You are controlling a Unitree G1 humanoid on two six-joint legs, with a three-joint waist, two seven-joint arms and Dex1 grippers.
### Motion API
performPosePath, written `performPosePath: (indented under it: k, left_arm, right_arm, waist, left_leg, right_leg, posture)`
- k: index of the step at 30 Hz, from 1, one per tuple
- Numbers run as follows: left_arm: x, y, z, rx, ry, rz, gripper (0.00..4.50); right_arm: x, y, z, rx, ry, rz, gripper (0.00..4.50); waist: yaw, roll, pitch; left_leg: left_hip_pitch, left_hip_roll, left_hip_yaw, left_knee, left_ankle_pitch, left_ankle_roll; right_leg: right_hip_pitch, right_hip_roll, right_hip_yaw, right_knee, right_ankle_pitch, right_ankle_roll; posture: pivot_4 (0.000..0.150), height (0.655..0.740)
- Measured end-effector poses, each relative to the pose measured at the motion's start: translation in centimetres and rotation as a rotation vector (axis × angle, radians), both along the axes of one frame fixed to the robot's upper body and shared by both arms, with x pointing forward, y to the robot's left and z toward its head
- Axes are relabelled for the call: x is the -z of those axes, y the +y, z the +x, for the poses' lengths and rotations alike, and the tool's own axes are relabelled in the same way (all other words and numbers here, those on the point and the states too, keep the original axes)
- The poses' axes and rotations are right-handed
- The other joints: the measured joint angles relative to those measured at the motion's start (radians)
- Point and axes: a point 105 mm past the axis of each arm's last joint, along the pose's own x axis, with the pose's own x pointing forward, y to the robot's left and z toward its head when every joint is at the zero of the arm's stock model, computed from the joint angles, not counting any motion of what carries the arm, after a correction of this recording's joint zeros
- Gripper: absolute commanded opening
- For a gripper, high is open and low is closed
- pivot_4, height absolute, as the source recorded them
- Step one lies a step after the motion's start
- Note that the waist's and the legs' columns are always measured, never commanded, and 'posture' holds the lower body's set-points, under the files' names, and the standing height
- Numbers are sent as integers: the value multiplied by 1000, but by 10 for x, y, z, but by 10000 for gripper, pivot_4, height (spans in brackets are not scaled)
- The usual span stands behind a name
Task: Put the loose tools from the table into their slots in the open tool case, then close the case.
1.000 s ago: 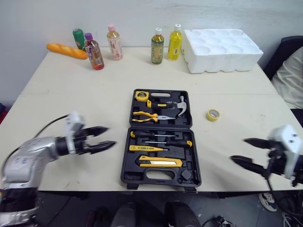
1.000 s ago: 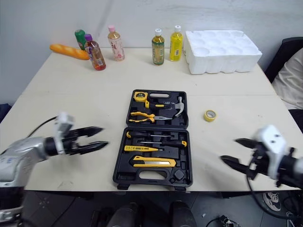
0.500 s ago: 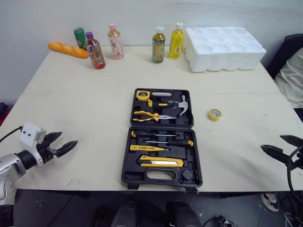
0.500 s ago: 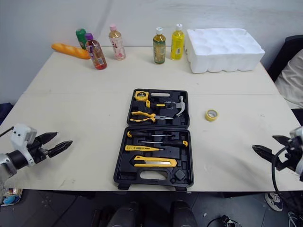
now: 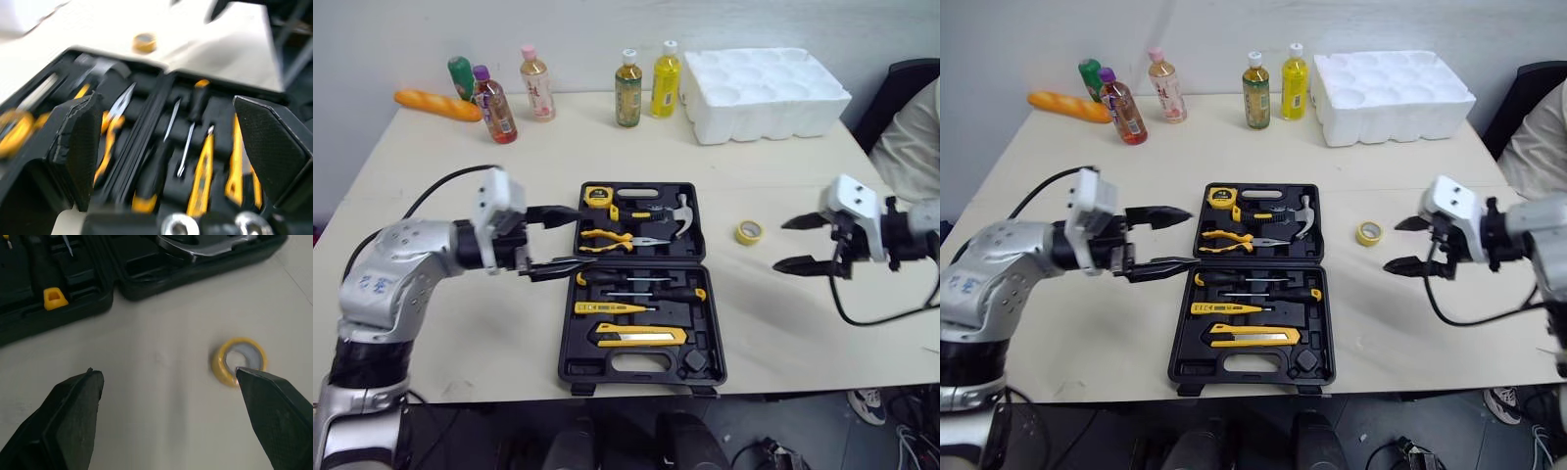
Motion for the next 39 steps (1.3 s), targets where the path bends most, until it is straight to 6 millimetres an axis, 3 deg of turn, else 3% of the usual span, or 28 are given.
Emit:
performPosePath:
  k: [3,6,10,18,21,28,35,39]
  left_arm:
    - [-1,-12,-2,52,-1,-6,44613]
    - [-2,-20,-1,77,-4,-14,44613]
    - [-2,-22,3,74,-22,-20,44613]
    - [0,-21,8,48,-15,-27,44613]
    - [-1,-22,8,48,-17,-29,45000]
    - [-2,-24,7,58,-29,-32,45000]
    - [-2,-27,4,88,-19,-34,45000]
    - [2,-29,-6,151,27,-17,45000]
  right_arm:
    - [9,8,12,-35,48,-77,45000]
    - [10,15,27,-45,51,-159,45000]
    - [25,5,41,3,62,-301,45000]
    - [38,13,46,-2,90,-301,45000]
    - [42,12,49,14,78,-301,36522]
    - [41,9,54,34,28,-309,312]
    - [31,12,43,-16,17,-258,312]
    - [11,39,13,-131,4,-127,312]
  waist:
    - [2,0,0]
    - [3,0,0]
    - [5,-1,0]
    - [1,-1,1]
    - [2,-1,1]
    - [2,-1,1]
    - [3,-1,1]
    - [6,-1,1]
  left_leg:
    - [-3,2,1,1,0,-1]
    - [-18,2,2,9,1,-1]
    - [-21,3,1,16,1,-1]
    - [-21,3,1,17,1,0]
    - [-21,3,1,17,1,-1]
    - [-21,3,1,17,1,-1]
    - [-21,3,1,17,1,-1]
    - [-21,4,0,17,1,-1]
  right_leg:
    - [-3,3,1,2,0,0]
    - [-17,3,1,9,0,1]
    - [-18,4,1,13,0,1]
    - [-19,4,1,15,1,1]
    - [-19,4,1,15,1,1]
    - [-19,4,1,15,1,1]
    - [-19,4,1,15,1,1]
    - [-18,4,1,16,1,1]
  posture:
    - [1500,7400]
    - [1500,7400]
    - [1500,7400]
    - [1500,7400]
    - [1500,7400]
    - [1500,7400]
    - [1500,7400]
    - [1500,7400]
